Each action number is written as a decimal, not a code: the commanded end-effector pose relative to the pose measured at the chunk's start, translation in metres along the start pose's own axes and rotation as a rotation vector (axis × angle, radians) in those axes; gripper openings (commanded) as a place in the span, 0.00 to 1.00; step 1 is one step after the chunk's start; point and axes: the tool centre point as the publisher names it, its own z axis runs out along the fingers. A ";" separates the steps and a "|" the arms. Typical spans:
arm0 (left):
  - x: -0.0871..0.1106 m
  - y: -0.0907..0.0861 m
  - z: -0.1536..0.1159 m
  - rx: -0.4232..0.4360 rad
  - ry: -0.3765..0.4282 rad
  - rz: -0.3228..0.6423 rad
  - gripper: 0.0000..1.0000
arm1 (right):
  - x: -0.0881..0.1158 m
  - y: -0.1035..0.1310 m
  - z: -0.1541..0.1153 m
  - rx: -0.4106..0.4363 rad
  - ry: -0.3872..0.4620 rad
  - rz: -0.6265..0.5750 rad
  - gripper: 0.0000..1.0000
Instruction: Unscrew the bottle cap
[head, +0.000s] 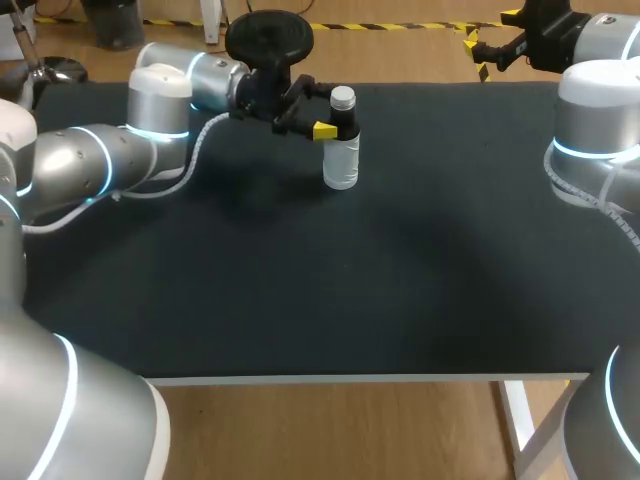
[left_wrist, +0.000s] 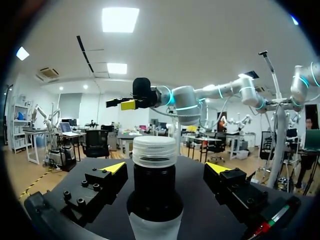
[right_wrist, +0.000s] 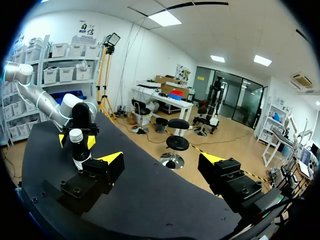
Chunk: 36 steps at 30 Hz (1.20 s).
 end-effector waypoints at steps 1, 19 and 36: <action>-0.008 0.004 -0.001 0.007 0.049 -0.001 1.00 | 0.000 0.000 0.000 -0.001 0.000 0.000 1.00; -0.009 0.001 0.006 -0.003 0.068 0.007 1.00 | 0.000 0.000 0.000 -0.001 0.000 0.000 1.00; -0.010 0.001 0.006 -0.018 0.073 0.005 0.00 | 0.000 0.000 0.000 -0.001 0.000 0.000 1.00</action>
